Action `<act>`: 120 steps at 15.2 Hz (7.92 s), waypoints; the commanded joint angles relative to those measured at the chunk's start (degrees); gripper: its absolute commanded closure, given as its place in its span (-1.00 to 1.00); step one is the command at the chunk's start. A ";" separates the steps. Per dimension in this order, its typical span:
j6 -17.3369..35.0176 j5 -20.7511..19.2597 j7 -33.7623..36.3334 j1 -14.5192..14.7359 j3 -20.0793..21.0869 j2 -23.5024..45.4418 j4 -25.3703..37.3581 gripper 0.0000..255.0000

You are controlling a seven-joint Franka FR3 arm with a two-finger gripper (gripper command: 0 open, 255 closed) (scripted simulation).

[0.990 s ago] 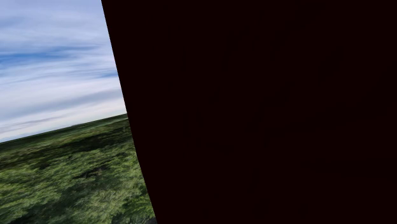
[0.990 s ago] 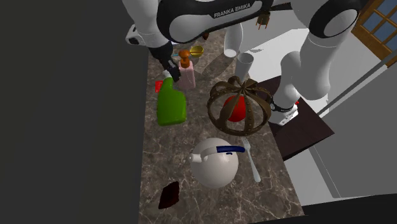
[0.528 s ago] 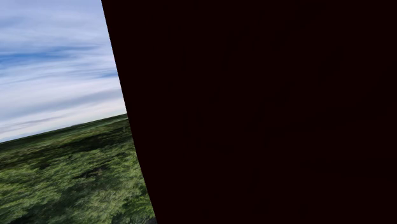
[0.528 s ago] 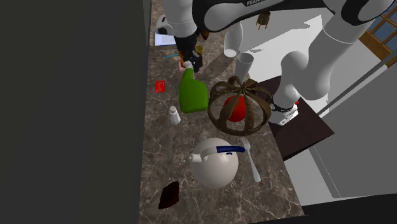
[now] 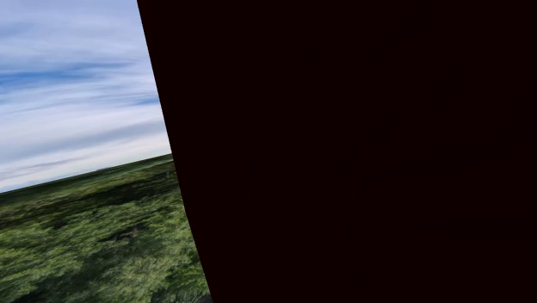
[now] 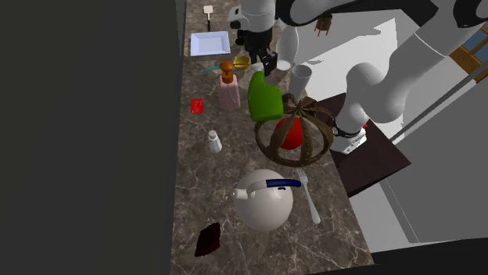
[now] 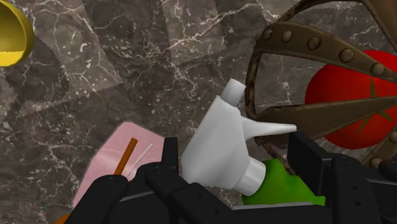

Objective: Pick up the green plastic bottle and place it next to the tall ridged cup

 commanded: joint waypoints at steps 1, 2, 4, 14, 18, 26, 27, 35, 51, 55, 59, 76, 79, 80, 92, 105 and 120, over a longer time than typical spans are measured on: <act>-0.62 -0.71 -0.52 -0.51 -0.25 -3.10 -2.41 1.00; 0.14 -0.76 -0.44 -0.53 -0.31 -3.13 -3.19 1.00; 1.66 -0.86 -0.28 -0.57 -0.43 -3.15 -4.74 1.00; 9.43 -1.38 0.47 -0.76 -1.11 -2.45 -11.84 1.00; 12.63 -1.59 0.75 -0.84 -1.41 -1.78 -14.38 1.00; 14.52 3.33 -4.77 -0.14 -5.30 3.60 -13.38 -1.00; 12.53 8.72 -10.64 0.73 -8.81 8.49 -9.77 -1.00; 2.25 28.99 -30.96 -0.18 -15.45 28.77 1.51 -1.00; 4.18 29.08 -27.97 1.49 -14.11 25.59 -2.24 1.00; 7.41 28.85 -27.73 1.85 -13.59 23.69 -6.94 1.00; 13.91 25.21 -27.38 1.41 -13.30 16.90 -7.66 -1.00; 23.10 24.69 -28.03 2.36 -13.23 18.53 -13.33 -1.00; 23.05 24.49 -28.99 1.92 -13.80 18.57 -13.48 1.00; 22.41 24.12 -28.51 1.86 -13.68 17.84 -13.43 1.00; 18.77 22.82 -25.79 2.73 -13.56 15.47 -11.41 1.00; 24.13 24.25 -27.71 3.23 -13.90 17.90 -14.07 -1.00; 22.59 24.12 -28.81 3.17 -15.26 18.59 -12.18 1.00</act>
